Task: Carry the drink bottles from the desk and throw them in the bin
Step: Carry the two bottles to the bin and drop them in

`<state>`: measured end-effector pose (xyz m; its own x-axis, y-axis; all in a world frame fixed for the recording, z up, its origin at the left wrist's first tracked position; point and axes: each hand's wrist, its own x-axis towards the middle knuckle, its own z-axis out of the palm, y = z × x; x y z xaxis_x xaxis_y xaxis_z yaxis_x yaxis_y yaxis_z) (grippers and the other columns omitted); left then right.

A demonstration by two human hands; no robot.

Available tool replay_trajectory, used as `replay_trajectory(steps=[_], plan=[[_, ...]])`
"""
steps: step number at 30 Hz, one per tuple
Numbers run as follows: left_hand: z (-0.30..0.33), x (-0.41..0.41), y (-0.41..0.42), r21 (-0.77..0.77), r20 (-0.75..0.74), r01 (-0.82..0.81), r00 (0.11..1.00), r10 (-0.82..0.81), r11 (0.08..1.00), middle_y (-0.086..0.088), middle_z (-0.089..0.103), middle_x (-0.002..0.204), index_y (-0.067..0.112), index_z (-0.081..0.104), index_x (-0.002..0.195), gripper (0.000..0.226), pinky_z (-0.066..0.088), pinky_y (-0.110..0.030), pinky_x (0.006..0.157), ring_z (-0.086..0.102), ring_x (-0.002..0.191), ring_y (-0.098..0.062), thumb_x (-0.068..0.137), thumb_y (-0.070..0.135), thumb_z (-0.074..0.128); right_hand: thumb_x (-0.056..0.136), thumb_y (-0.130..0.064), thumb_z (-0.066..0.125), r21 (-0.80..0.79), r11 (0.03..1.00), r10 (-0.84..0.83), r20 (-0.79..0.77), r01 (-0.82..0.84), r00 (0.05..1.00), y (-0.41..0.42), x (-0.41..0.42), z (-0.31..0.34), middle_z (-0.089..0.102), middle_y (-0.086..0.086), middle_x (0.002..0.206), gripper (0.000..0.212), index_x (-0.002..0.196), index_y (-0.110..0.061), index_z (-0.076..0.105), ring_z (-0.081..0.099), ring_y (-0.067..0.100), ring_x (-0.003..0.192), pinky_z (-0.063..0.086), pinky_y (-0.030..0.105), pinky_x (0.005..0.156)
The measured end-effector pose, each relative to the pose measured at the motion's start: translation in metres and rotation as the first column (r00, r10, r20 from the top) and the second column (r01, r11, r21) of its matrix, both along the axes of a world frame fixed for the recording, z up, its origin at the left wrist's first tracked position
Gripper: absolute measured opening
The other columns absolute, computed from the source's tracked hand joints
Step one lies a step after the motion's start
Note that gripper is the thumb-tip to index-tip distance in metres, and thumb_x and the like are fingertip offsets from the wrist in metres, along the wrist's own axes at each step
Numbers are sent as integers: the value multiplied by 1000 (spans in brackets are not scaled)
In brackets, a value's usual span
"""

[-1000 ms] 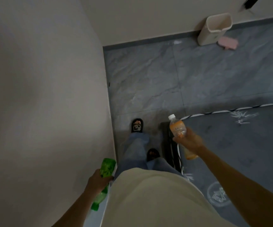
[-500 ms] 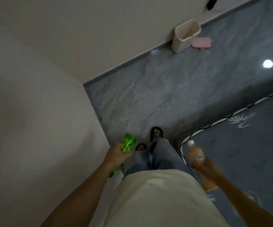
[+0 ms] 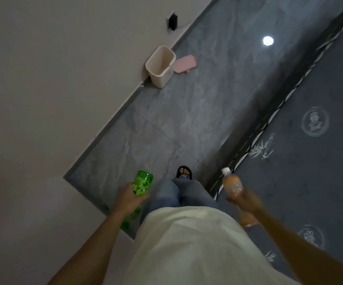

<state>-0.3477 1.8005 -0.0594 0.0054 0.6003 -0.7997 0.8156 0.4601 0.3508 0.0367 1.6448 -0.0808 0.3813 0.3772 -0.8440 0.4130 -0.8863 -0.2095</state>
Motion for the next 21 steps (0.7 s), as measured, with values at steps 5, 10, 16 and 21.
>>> replay_trajectory(steps=[5,10,16,21], plan=[[-3,-5,47,-85,-74,64,995,-71,994,-8,72,85,13,65,95,36,53,-35,71,69,82,-26,69,29,84,76,-55,75,79,997,-24,-6,24,1000,114,20,9,66,12,111,64,121,-15,53,64,33,96,44,34,77],[-8,7,104,-157,-84,69,993,-83,985,-7,71,95,15,62,107,39,49,-30,69,66,82,-23,76,23,84,75,-57,73,189,980,-63,-14,65,998,208,46,13,65,0,87,38,90,-29,53,61,19,74,46,33,70],[-11,65,218,-188,-52,148,986,-161,971,-18,72,106,8,67,114,43,56,-44,89,69,98,-32,75,17,83,78,-58,72,95,993,-74,7,73,997,281,78,14,58,3,100,67,126,-16,51,56,23,85,42,33,74],[-11,151,323,-97,25,297,955,-296,950,-12,69,118,15,58,125,58,51,-33,82,66,105,-28,74,28,82,79,-61,69,15,992,-126,49,125,991,291,109,18,65,16,117,75,133,-13,48,64,36,103,50,41,87]])
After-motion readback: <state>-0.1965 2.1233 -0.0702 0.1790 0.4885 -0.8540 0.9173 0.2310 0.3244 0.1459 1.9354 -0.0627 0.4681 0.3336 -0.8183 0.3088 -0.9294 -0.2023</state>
